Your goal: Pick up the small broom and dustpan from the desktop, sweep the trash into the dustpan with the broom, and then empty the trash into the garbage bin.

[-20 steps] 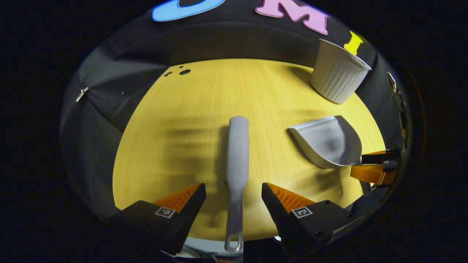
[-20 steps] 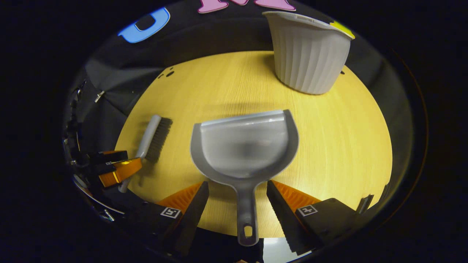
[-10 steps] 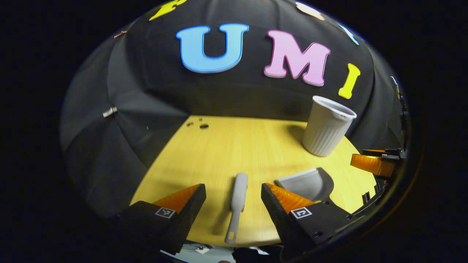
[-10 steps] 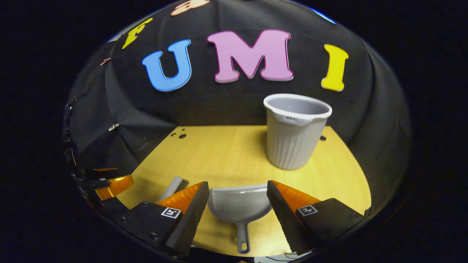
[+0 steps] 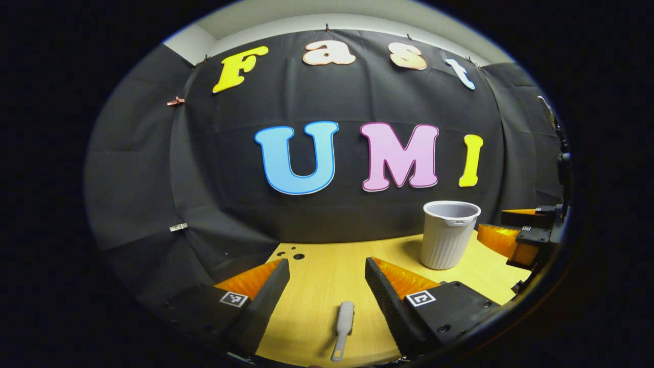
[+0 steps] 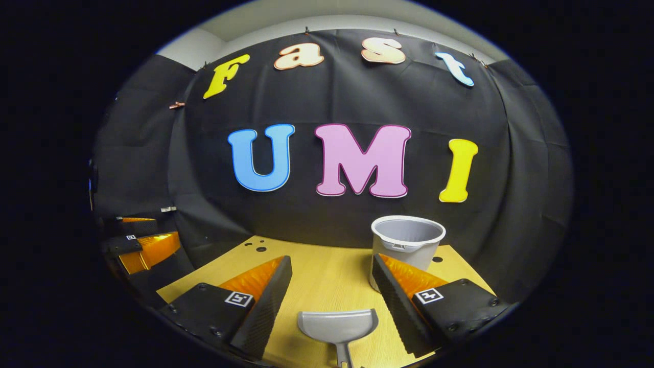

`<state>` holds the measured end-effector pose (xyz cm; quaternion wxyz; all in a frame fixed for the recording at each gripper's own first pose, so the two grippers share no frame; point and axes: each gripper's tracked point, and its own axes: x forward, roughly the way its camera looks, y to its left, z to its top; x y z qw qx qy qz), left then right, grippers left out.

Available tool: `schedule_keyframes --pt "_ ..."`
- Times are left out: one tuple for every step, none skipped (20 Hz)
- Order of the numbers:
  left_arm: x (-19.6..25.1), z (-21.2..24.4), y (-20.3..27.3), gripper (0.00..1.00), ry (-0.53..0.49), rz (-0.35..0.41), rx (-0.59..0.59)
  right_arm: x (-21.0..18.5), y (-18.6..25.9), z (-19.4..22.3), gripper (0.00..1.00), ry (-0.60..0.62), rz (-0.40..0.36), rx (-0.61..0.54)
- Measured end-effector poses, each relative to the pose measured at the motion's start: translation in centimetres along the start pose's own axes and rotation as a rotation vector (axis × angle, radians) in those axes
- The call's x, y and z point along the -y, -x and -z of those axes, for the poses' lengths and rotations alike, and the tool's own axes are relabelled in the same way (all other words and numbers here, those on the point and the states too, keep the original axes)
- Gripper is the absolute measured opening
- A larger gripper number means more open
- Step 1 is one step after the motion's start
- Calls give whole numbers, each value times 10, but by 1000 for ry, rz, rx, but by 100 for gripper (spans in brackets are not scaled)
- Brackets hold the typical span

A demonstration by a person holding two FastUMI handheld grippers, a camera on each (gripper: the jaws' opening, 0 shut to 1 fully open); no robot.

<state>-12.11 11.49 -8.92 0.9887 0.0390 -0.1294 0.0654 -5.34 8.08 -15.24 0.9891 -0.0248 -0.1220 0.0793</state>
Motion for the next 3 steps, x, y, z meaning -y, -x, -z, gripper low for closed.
schedule_keyframes --pt "1 2 2 96 -10 4 -2 -2 4 -2 98 -10 -12 -9" --pt "1 4 3 96 -26 8 -2 -4 8 -4 98 -23 -25 -16" --pt "3 4 5 97 -34 13 3 -8 12 -7 99 -28 -39 -10"
